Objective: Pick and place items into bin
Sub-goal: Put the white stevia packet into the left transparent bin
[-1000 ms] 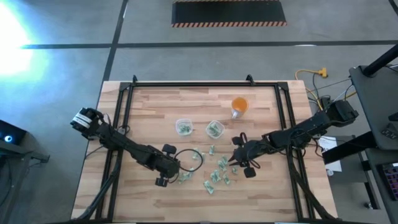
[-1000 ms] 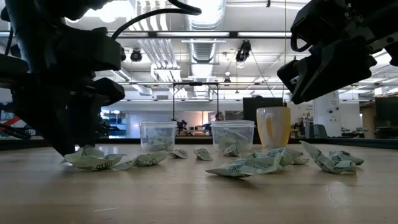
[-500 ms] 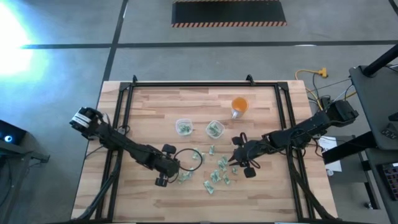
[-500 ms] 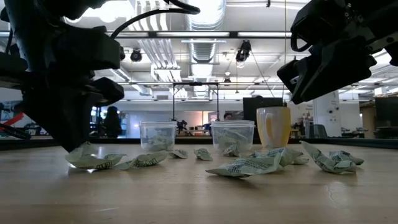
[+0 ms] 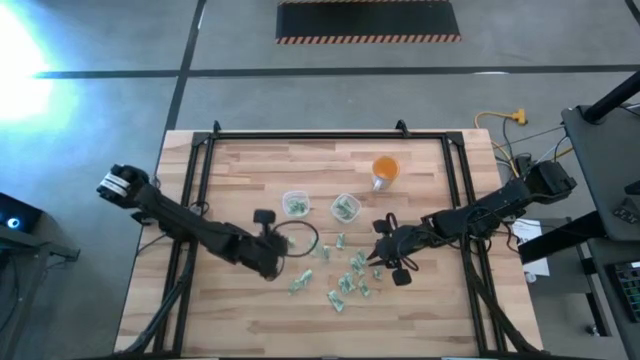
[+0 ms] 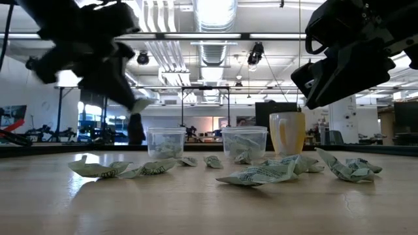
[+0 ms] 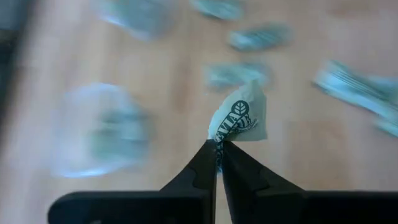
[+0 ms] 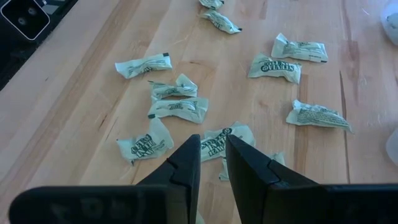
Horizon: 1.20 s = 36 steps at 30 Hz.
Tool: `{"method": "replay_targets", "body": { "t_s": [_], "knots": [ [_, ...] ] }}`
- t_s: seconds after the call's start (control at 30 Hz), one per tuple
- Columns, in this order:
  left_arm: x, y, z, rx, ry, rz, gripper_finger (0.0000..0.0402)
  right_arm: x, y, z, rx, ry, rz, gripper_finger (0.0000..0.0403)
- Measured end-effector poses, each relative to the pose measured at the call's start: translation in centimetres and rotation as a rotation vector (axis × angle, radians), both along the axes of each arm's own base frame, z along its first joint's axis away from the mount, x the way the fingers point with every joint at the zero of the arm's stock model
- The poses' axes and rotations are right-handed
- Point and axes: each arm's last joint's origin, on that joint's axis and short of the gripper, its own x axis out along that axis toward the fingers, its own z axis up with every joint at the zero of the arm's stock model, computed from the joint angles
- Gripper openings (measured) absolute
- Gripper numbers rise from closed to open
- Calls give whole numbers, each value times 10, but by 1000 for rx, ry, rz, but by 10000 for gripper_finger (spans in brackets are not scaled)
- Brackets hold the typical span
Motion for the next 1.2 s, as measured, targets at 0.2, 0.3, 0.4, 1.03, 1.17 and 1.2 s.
{"method": "replay_targets", "body": {
  "t_s": [0.2, 0.3, 0.4, 1.03, 1.17, 1.2],
  "knots": [
    [4, 24, 8, 155, -88, 189, 1, 0, 0, 0, 1, -1, -1, 68],
    [8, 38, 6, 163, -78, 243, 1, 0, 0, 0, 2, -2, -1, 68],
    [11, 52, 1, 183, -48, 289, 1, 0, 0, 0, 1, -2, -1, 68],
    [32, 102, 1, 180, -22, 239, 1, 0, 0, 0, -5, -5, -6, 68],
    [33, 109, 1, 152, -16, 203, 1, 0, 0, 0, -5, -5, -6, 68],
    [33, 109, 1, 150, -13, 199, 1, 0, 0, 0, -5, -5, -6, 68]
  ]
}}
